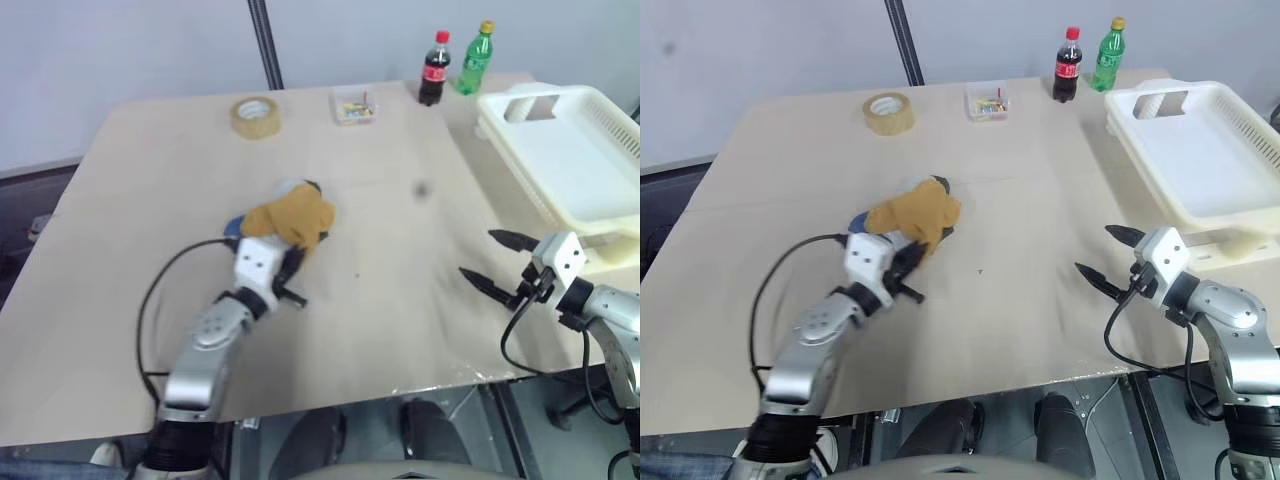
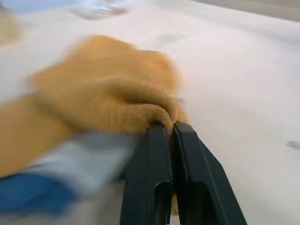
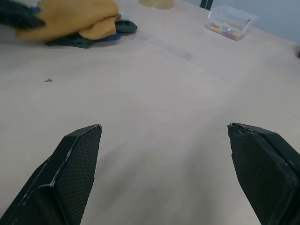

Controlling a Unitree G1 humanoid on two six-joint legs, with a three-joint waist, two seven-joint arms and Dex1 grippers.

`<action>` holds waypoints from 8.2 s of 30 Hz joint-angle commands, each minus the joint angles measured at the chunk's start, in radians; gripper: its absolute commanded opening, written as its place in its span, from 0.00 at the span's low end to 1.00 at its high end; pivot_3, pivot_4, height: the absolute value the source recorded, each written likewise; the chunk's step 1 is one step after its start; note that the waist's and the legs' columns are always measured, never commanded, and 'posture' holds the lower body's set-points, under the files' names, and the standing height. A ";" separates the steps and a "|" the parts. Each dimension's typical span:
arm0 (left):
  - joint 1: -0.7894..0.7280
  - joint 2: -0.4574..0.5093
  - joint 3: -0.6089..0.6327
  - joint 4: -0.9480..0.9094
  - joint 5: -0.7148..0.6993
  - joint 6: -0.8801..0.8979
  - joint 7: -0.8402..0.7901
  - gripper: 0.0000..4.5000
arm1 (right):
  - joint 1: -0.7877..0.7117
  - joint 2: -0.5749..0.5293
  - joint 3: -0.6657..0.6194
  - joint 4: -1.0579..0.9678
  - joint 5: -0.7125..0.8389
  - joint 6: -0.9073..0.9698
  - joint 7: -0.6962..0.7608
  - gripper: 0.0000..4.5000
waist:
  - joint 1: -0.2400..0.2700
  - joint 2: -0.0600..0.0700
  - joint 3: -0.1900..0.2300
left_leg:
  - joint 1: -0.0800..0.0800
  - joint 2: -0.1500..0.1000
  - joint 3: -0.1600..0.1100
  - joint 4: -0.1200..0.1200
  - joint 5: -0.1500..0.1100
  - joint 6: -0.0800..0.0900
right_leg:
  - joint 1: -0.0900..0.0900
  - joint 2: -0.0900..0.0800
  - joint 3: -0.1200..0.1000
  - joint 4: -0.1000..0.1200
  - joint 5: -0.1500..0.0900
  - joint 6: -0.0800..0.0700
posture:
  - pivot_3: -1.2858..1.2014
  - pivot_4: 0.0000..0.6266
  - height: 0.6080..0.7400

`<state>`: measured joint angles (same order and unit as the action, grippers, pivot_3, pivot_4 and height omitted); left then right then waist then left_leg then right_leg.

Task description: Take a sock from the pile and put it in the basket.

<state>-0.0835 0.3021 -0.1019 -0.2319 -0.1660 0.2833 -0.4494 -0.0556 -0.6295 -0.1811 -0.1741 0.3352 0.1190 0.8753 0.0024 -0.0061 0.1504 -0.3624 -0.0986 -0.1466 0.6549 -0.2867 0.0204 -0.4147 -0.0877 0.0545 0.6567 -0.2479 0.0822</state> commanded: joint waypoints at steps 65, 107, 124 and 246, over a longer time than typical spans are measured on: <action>0.038 0.108 -0.023 0.070 -0.012 -0.084 -0.201 0.84 | -0.060 0.119 0.176 -0.250 -0.007 0.722 -0.302 0.01 | -0.012 0.000 -0.003 | 0.001 0.000 -0.001 0.001 0.000 0.000 | 0.000 0.000 0.001 0.001 0.000 0.000 | 0.52 0.24 1.00; 0.017 0.048 0.000 -0.008 -0.202 0.112 -0.211 0.84 | -0.089 0.125 0.174 -0.232 0.024 0.518 -0.296 0.54 | -0.013 -0.001 -0.002 | -0.001 0.001 -0.001 0.000 0.000 0.000 | 0.000 0.000 -0.001 -0.001 0.000 0.001 | 0.52 0.24 1.00; -0.022 0.009 -0.001 0.014 -0.278 0.124 -0.267 0.84 | -0.064 0.148 0.207 -0.231 -0.014 0.488 -0.320 0.54 | -0.012 -0.002 -0.002 | -0.001 0.000 -0.001 0.000 0.000 0.000 | 0.000 0.000 0.000 -0.001 0.000 0.001 | 0.52 0.24 1.00; -0.398 -0.007 -0.068 0.533 0.439 -0.292 0.222 0.61 | -0.106 0.135 0.256 -0.216 -0.012 0.236 -0.153 1.00 | -0.014 -0.006 0.000 | -0.005 -0.001 -0.002 0.004 0.000 0.000 | -0.004 0.000 -0.001 0.002 0.000 0.001 | 0.52 0.24 1.00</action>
<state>-0.4778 0.2902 -0.1676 0.3192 0.2629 -0.0140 -0.2351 -0.1648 -0.5010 0.0999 -0.3725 0.3127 0.3832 0.7167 -0.0116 -0.0121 0.1501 -0.3673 -0.0995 -0.1483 0.6586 -0.2867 0.0205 -0.4191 -0.0876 0.0538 0.6583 -0.2475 0.0831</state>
